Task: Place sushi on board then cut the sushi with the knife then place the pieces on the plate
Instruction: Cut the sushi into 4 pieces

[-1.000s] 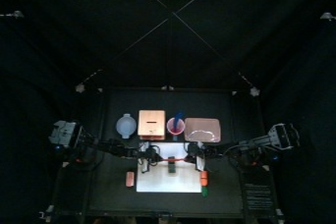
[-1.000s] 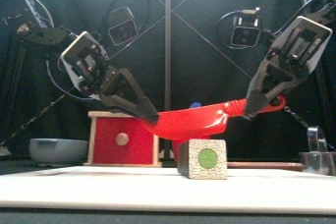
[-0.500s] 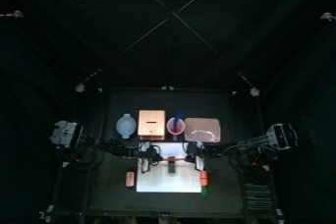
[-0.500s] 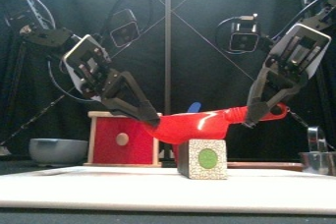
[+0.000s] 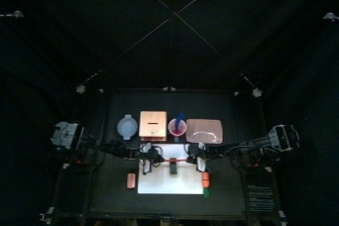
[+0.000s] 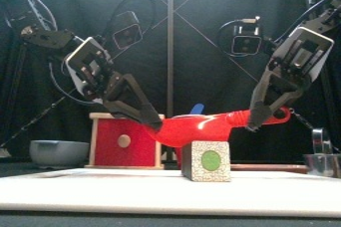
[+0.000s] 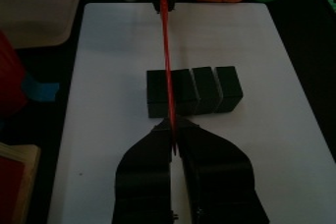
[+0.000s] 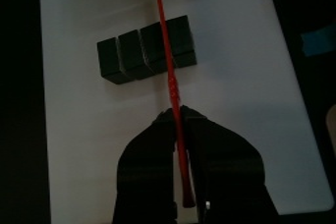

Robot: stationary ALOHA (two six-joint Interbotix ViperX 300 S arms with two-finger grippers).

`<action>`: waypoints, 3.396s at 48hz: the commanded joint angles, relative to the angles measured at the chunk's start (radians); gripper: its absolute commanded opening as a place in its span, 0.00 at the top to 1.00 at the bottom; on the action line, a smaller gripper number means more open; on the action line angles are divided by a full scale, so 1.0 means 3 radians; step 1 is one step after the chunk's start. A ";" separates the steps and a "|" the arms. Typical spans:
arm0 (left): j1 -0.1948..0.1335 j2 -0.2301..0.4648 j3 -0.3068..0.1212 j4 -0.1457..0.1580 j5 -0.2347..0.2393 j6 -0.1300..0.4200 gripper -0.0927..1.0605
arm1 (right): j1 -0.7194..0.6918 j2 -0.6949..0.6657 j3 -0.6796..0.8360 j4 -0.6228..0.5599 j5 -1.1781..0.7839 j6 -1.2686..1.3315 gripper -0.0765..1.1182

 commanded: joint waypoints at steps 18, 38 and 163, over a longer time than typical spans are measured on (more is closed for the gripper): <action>-0.0005 0.0031 -0.0082 0.0000 0.0010 -0.0005 0.59 | -0.0026 0.0112 -0.0051 0.0061 0.0010 0.0010 0.66; -0.0005 0.0205 -0.0148 0.0000 0.0097 0.0000 0.59 | -0.0026 0.0317 -0.0082 0.0092 0.0020 0.0010 0.66; -0.0220 -0.0046 -0.0210 -0.0066 0.0440 -0.0010 0.59 | -0.0020 0.0072 -0.0327 0.0199 0.0516 0.0015 0.66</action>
